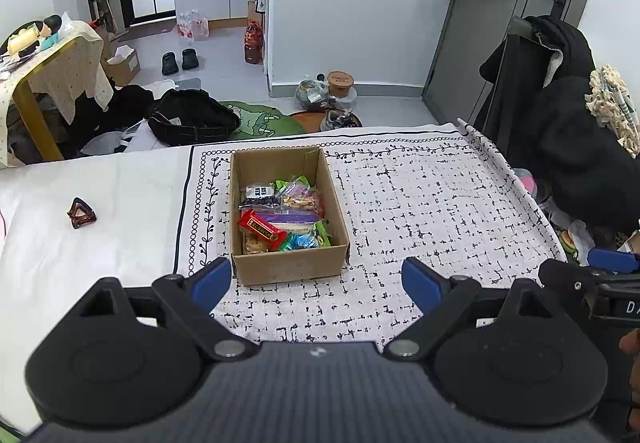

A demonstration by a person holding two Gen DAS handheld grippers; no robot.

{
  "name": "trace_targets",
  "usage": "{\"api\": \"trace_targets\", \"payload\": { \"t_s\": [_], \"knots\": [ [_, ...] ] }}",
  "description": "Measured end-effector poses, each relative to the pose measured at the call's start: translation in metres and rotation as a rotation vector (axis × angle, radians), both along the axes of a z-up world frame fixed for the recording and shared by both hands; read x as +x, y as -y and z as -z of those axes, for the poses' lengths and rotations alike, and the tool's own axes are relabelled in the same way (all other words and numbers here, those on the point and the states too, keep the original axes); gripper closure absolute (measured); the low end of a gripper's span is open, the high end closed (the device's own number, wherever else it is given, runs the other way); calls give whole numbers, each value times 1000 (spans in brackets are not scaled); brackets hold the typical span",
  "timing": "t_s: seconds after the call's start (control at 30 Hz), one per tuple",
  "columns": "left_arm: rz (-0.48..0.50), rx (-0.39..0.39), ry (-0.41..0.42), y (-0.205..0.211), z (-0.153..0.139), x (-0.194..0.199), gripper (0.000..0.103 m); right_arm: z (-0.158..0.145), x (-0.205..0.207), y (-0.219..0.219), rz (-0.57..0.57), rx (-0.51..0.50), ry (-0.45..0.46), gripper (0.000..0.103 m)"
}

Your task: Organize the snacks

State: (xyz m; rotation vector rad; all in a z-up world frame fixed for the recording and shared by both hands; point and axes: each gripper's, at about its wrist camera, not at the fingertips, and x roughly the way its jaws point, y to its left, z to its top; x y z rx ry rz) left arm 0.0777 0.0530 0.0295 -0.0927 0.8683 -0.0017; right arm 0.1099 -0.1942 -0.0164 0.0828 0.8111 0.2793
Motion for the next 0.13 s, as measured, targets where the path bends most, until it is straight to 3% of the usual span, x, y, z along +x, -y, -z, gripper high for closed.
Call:
{"api": "trace_targets", "payload": {
  "t_s": [0.13],
  "knots": [
    [3, -1, -1, 0, 1, 0, 12, -1, -1, -1, 9, -3, 10, 0]
  ]
}}
